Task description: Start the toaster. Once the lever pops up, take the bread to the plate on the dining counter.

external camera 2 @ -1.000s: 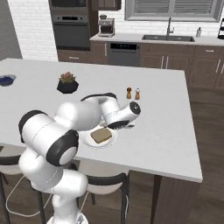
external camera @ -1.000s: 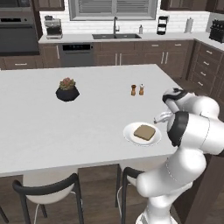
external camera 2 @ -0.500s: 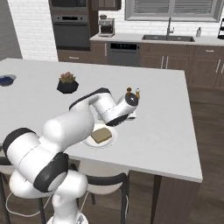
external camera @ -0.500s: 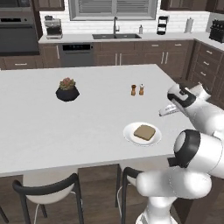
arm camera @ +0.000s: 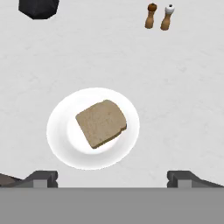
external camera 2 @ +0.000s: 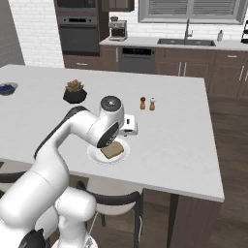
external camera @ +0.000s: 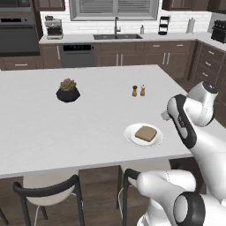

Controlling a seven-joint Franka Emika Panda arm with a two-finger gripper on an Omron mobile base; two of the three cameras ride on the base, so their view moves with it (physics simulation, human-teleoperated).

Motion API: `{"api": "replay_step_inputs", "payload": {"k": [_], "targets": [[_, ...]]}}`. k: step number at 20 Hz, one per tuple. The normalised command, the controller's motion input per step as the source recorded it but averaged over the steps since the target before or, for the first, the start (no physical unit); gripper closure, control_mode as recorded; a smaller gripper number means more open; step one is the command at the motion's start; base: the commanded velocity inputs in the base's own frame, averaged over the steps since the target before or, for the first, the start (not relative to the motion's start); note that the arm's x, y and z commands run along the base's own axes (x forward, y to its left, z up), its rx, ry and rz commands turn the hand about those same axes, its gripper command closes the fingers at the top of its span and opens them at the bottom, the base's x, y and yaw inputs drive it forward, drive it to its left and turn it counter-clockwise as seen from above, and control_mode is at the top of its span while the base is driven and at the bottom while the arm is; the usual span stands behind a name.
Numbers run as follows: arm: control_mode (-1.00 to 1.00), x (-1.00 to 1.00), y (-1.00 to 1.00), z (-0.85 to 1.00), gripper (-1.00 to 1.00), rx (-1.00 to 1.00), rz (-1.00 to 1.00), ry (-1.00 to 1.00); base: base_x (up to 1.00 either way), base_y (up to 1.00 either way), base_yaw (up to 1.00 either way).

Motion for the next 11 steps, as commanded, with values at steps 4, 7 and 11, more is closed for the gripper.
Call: {"api": "replay_step_inputs", "payload": {"k": [4,7,11], "targets": [[-1.00,-1.00,0.35,0.16,-1.00,-0.12,-0.21,-0.02,0.00,0.00,0.00],[-1.00,-1.00,0.31,0.20,-1.00,-0.06,-0.17,-0.09,0.00,0.00,0.00],[-1.00,-1.00,0.39,0.29,-1.00,-0.08,-0.05,-0.18,0.00,0.00,0.00]]}}
